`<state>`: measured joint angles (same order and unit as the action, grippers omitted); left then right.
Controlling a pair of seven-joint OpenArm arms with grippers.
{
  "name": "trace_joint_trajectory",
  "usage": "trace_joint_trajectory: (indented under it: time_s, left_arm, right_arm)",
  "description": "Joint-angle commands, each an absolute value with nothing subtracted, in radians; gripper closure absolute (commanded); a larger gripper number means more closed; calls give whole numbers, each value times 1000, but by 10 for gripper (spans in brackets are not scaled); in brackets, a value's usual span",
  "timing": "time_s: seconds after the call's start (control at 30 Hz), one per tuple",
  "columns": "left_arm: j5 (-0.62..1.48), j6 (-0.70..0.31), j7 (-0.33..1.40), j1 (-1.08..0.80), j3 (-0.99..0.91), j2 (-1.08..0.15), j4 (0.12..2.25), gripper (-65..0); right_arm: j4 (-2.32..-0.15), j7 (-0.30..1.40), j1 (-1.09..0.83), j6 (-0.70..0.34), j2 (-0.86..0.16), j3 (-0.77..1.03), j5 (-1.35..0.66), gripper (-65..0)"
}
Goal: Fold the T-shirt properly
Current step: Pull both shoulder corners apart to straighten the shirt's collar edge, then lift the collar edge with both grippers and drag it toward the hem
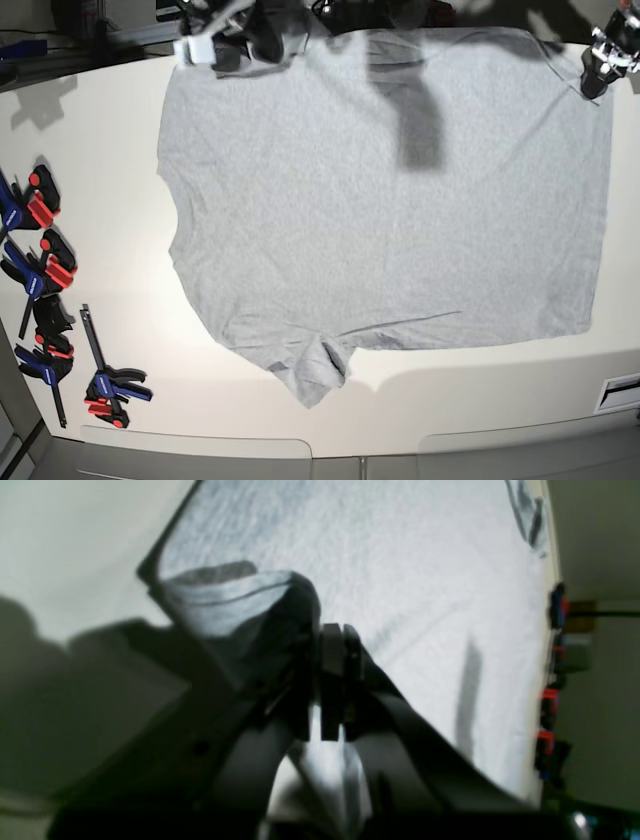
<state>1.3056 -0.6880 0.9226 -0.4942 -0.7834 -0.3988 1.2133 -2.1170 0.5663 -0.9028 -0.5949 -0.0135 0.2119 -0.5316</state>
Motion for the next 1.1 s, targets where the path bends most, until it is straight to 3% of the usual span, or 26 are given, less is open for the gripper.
trace_joint_trajectory:
  time_s: [0.0,0.37,0.6,0.73,0.83,1.07]
  left_arm:
    - [1309,-698,899,-482,-781,-422,1227,0]
    - [1224,-698,838,-334,-770,-464,1226,0]
    - [1149,-693,835,-282,-769,-486,1225,0]
    - [1081,-634,764,-282,-770,-502,1225,0]
    - [1034,-586,699,-282,-770,-514,1225,0]
    - [999,-582,687,-280,-770,-518,1226,0]
  right_arm:
    - [-2135,539,-876,-588,-14,189,-518,0]
    - [-2109,497,-571,-474,-13,1,-187,0]
    - [-1931,477,-397,-462,-11,8,-174,0]
    - [-1834,470,-293,-461,-5,8,-151,0]
    - [-1782,471,-236,-405,5,8,-143,0]
    - [-1754,452,-196,-323,9,8,-100,0]
